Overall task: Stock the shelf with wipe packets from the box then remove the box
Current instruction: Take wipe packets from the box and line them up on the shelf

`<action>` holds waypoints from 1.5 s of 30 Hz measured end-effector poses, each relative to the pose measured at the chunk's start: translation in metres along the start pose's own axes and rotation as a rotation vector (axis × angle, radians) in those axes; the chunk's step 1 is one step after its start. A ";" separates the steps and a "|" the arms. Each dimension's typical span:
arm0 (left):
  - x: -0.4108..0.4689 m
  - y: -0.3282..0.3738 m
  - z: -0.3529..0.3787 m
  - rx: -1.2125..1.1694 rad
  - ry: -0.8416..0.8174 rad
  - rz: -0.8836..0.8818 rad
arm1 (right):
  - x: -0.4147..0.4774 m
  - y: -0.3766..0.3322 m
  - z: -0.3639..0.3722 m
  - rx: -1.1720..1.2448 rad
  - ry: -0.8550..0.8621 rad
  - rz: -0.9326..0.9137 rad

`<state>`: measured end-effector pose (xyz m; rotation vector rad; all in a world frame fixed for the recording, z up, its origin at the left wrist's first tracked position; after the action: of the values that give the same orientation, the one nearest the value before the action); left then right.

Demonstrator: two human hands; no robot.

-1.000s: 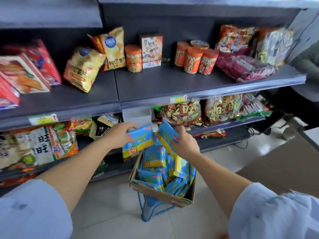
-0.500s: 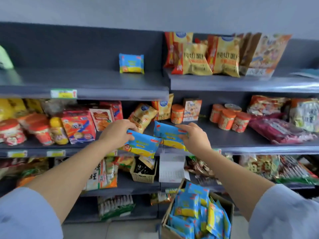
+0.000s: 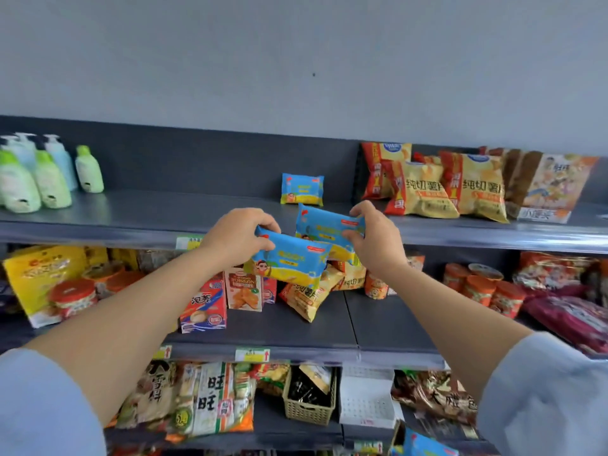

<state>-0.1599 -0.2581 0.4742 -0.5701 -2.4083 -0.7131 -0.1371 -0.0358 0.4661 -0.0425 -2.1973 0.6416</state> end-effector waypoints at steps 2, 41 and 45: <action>0.011 -0.006 -0.008 -0.023 0.017 0.005 | 0.012 -0.007 0.005 -0.009 0.027 0.006; 0.241 -0.123 0.134 -0.068 -0.030 -0.144 | 0.231 0.090 0.223 0.064 -0.095 0.132; 0.248 -0.128 0.141 -0.052 0.007 -0.140 | 0.238 0.098 0.229 0.057 -0.070 0.147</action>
<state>-0.4692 -0.2143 0.4812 -0.4219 -2.4467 -0.8378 -0.4791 0.0076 0.4701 -0.1555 -2.2568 0.7986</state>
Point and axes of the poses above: each hand's wrist, its own x-axis towards the middle knuckle, its own z-axis out of the palm, y = z × x, the point moved 9 cm from there along x, towards the middle knuckle, and after that the axes turned 13 degrees about y, right-handed, at the moved point
